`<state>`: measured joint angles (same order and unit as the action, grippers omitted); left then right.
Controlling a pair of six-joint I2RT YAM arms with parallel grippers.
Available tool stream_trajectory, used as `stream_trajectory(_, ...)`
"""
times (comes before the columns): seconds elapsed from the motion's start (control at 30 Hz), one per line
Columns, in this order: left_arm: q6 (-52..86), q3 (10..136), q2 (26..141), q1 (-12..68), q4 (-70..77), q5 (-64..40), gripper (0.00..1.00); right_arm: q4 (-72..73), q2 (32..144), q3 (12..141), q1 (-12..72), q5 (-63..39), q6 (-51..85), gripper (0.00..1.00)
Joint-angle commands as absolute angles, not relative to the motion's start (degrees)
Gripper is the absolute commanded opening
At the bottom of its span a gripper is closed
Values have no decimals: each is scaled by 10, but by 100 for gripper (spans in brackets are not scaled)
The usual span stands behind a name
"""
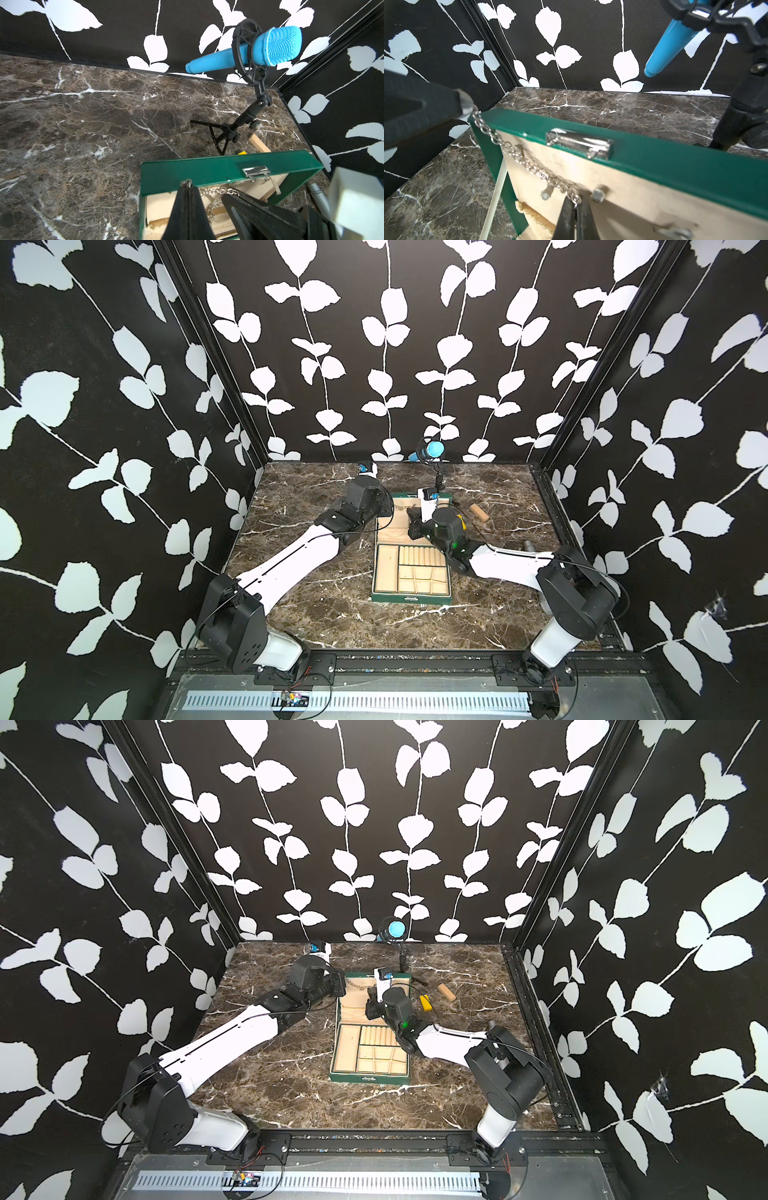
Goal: Put jewelry chain into jewelry box
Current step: Hang the necklace on the jewelry box clasp.
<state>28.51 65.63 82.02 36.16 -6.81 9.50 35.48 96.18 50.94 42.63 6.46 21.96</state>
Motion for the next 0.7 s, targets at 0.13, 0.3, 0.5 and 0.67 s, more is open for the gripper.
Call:
stream_trajectory(0.13,289,652,822,359,-49,65,0,381,969,510,421,67,241,0)
stream_trajectory(0.3,298,639,825,359,-51,47,0,396,967,500,421,62,247,0)
stream_trajectory(0.5,303,614,822,359,-54,44,0,398,969,492,422,48,260,0)
stream_trajectory(0.67,308,598,820,359,-58,41,0,401,969,484,424,40,266,0)
